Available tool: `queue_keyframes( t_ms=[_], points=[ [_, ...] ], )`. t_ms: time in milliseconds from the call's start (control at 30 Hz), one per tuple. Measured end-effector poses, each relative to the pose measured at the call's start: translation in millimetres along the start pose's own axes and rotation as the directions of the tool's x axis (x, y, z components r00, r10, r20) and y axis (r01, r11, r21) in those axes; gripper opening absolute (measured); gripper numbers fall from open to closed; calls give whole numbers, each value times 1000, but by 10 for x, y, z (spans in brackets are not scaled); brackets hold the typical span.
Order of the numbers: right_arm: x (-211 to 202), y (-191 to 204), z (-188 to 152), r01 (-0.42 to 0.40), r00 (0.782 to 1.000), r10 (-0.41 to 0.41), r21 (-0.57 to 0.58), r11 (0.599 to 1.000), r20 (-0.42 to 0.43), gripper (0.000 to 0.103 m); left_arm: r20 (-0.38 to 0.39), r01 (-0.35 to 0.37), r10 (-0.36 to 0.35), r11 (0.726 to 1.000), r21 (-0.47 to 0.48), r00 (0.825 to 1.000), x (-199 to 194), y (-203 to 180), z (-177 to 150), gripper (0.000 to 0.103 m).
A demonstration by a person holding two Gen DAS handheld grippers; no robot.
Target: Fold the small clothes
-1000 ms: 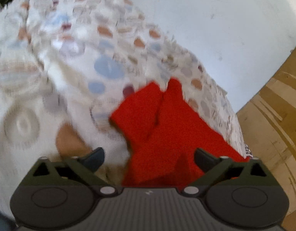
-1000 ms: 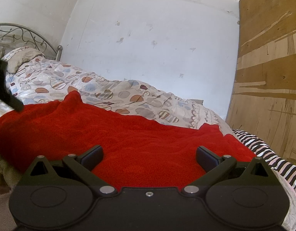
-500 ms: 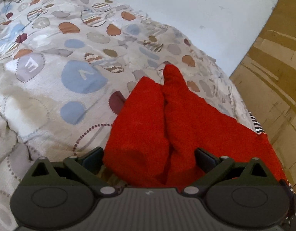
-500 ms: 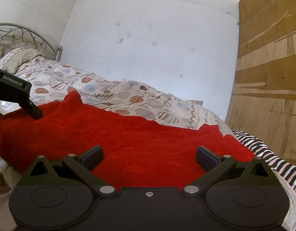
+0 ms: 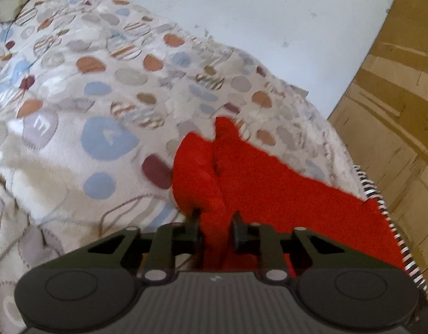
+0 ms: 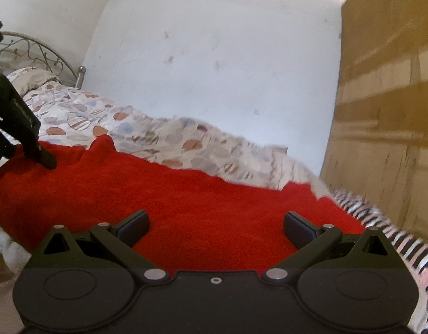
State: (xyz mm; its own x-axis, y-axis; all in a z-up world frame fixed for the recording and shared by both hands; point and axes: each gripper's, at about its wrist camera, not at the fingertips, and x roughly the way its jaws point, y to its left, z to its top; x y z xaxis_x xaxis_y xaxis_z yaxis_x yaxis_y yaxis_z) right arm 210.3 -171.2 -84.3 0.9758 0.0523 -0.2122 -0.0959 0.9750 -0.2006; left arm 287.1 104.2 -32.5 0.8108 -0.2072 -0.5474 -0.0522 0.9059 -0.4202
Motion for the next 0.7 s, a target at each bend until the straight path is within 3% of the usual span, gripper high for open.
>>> queue_keyframes(
  t_ms=[100,200,400,567,700],
  points=[
    [-60,-55,138,-31,999,31,-4,1000,-26,103,44,25,-27,998,63,999,-99,-278,132,19],
    [-207,-215,272,-25,999,25,9,1000,-29,103,59,100,-107,989,107,993,-174,-644,248,19],
    [-597,-829,370,78,997,-78,35,996,0,103,10,239,-247,949,206,969,-110,-1518,276,18],
    [-827,-1301,139,193,980,-189,68,979,-70,103,-94,316,-302,904,288,949,94,-2095,-114,18],
    [-884,-1542,-150,278,949,-259,93,956,-178,103,-196,330,-276,881,341,941,348,-2226,-538,18]
  ],
)
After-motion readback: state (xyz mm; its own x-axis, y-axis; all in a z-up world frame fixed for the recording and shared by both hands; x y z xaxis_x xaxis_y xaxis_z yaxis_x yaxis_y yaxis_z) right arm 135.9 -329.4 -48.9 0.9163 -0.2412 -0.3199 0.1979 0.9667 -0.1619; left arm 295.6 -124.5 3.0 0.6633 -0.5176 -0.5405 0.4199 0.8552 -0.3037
